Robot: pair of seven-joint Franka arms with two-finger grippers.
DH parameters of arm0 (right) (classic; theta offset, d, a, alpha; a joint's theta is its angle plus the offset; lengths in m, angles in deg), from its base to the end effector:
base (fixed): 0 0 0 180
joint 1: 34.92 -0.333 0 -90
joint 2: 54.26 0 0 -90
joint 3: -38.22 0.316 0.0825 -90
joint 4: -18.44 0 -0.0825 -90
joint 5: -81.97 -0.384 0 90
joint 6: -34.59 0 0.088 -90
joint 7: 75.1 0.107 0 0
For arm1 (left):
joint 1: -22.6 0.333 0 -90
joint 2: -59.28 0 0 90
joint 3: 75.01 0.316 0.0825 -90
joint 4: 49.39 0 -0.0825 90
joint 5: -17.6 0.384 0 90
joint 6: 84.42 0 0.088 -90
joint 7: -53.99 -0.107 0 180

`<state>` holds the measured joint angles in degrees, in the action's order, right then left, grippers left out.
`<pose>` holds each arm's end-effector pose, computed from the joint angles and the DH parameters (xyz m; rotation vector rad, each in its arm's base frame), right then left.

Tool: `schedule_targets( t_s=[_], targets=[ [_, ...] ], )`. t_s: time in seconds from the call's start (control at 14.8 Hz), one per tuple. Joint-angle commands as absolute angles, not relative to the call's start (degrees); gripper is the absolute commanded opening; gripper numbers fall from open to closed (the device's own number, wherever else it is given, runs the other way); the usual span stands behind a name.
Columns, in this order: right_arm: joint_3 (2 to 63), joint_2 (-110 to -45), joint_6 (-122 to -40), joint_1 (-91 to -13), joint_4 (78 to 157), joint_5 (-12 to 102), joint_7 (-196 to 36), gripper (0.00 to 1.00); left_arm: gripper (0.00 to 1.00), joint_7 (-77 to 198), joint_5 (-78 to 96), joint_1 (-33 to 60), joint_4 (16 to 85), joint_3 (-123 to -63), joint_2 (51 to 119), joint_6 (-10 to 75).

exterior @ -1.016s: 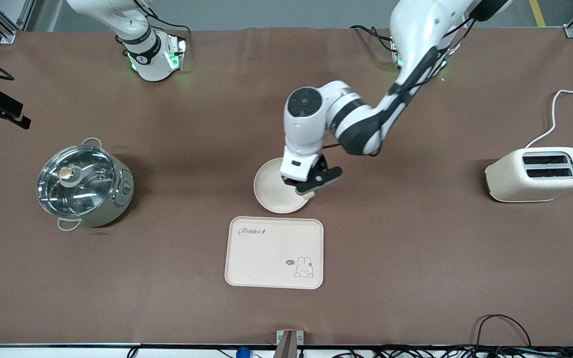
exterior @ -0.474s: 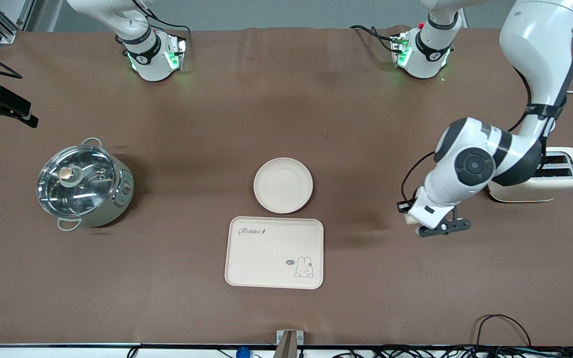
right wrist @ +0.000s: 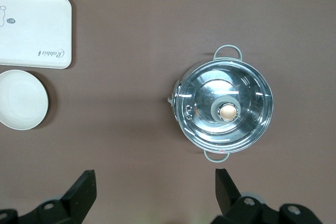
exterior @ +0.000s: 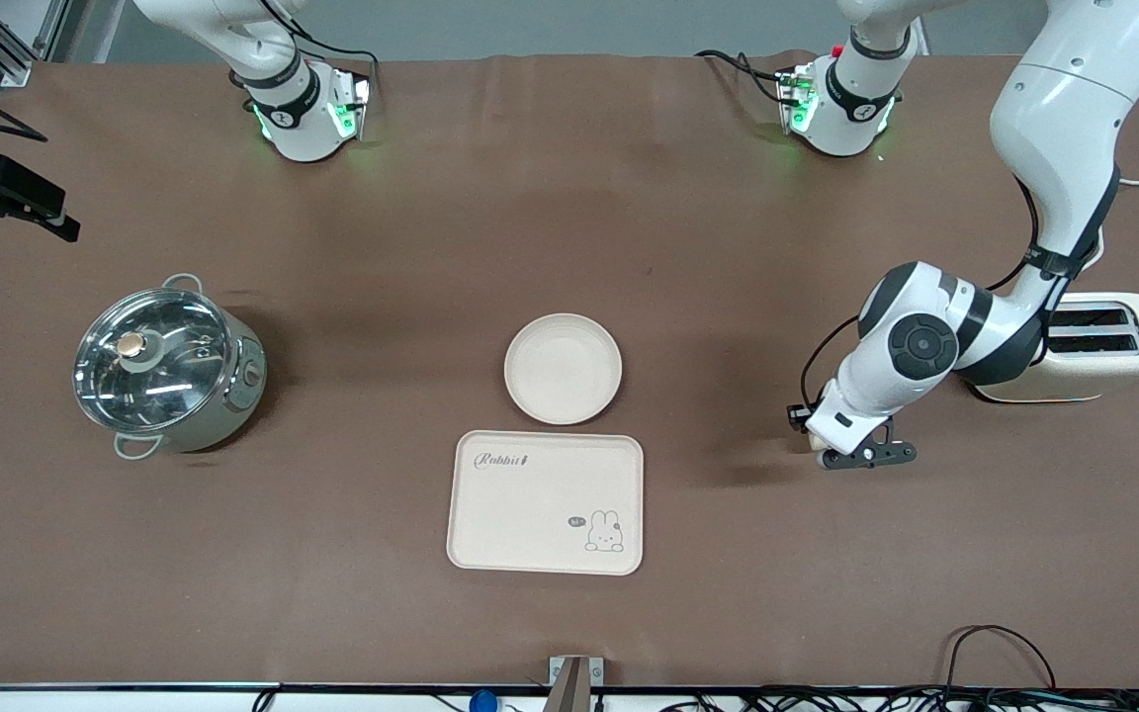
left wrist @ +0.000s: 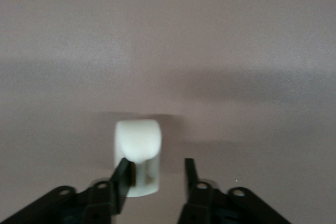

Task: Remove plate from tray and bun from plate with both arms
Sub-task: 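Set the bun on the table beside the toaster and raise the left gripper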

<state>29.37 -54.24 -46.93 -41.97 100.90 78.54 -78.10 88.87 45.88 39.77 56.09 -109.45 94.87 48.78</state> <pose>0.5384 -0.0098 0.6731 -3.0812 -0.0451 0.0209 0.6227 -0.1572 0.2371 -3.1267 -0.0808 -0.0264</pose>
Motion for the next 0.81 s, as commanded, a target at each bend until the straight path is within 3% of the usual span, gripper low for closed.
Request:
schedule_targets(
  t_s=[0.0,0.34,0.74],
  targets=[
    [30.58,-51.71,-47.59,-40.72,104.57,79.34,-78.0,1.0,1.0,88.27,47.3,40.79,56.35,-110.43,93.38,48.92],
    [30.49,-51.53,-49.42,-40.72,107.46,79.77,-77.91,1.0,1.0,88.7,46.25,41.58,53.98,-111.05,90.84,48.04],
    [30.49,-51.27,-50.75,-40.99,108.17,81.18,-77.91,1.0,1.0,87.83,43.53,42.19,38.09,-117.63,87.31,27.14]
  ],
)
